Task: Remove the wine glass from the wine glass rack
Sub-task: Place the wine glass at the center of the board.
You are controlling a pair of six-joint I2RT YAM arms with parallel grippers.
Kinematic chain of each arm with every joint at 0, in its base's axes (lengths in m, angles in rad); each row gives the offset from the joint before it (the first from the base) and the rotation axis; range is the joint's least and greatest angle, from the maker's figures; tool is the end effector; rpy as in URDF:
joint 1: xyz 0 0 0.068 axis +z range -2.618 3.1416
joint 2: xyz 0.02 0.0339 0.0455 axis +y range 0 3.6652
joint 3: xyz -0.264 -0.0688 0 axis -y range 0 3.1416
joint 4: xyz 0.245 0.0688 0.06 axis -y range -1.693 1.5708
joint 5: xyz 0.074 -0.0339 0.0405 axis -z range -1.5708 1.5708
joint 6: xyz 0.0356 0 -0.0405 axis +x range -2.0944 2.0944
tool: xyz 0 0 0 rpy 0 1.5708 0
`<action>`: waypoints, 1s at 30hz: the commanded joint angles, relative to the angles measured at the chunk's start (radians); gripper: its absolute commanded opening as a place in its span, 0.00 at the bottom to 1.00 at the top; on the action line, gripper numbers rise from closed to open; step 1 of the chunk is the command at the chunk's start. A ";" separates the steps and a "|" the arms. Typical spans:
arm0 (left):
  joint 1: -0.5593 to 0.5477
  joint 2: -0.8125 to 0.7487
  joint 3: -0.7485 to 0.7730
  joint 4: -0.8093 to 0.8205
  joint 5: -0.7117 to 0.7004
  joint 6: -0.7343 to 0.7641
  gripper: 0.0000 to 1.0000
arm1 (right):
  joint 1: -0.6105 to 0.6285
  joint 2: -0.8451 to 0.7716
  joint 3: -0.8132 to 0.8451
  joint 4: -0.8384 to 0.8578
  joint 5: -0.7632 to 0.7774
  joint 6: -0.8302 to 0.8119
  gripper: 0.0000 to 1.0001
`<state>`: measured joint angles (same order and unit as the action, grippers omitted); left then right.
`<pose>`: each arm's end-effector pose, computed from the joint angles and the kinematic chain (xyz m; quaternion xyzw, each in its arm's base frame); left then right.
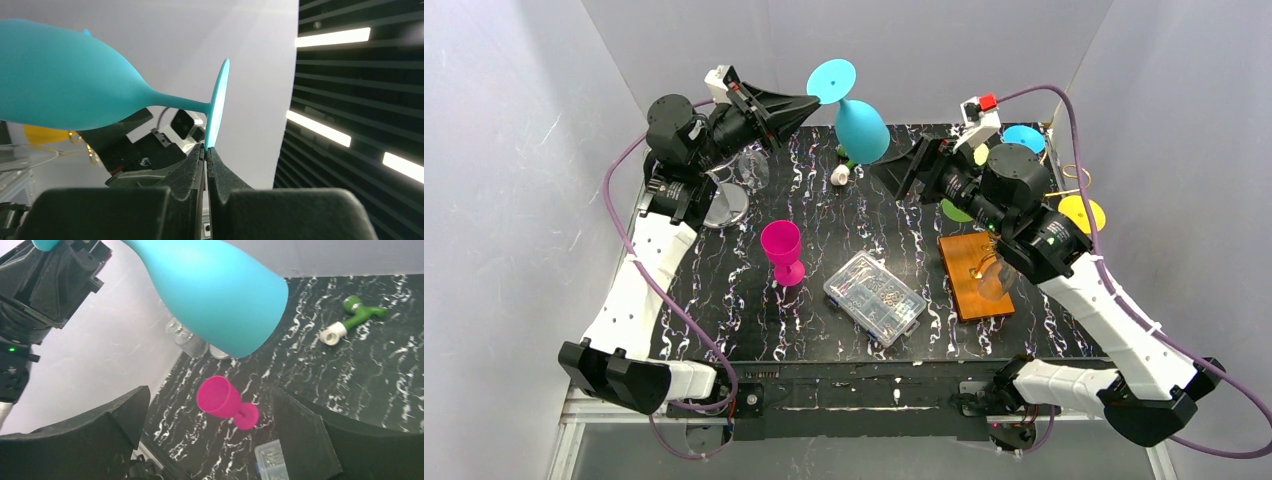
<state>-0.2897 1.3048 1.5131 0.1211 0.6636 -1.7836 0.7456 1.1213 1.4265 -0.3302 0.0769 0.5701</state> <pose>0.2568 -0.0994 0.5106 -0.1792 0.5835 -0.7584 0.2285 0.1711 0.1543 0.4794 -0.0360 0.7150 0.4048 0.5689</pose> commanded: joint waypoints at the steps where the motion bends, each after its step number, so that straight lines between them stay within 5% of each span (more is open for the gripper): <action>1: 0.003 -0.007 0.048 0.108 0.027 -0.105 0.00 | -0.003 -0.041 -0.070 0.258 -0.044 0.065 1.00; 18: 0.004 -0.045 0.039 0.268 0.048 -0.307 0.00 | -0.003 -0.097 -0.291 0.732 -0.043 0.181 1.00; 30: 0.003 -0.081 0.007 0.334 0.054 -0.381 0.00 | -0.003 -0.028 -0.279 0.943 -0.142 0.202 1.00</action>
<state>-0.2897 1.2758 1.5261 0.3714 0.6998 -2.0785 0.7456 1.0737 1.1164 0.4698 -0.0231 0.7616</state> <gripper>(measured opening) 0.017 0.997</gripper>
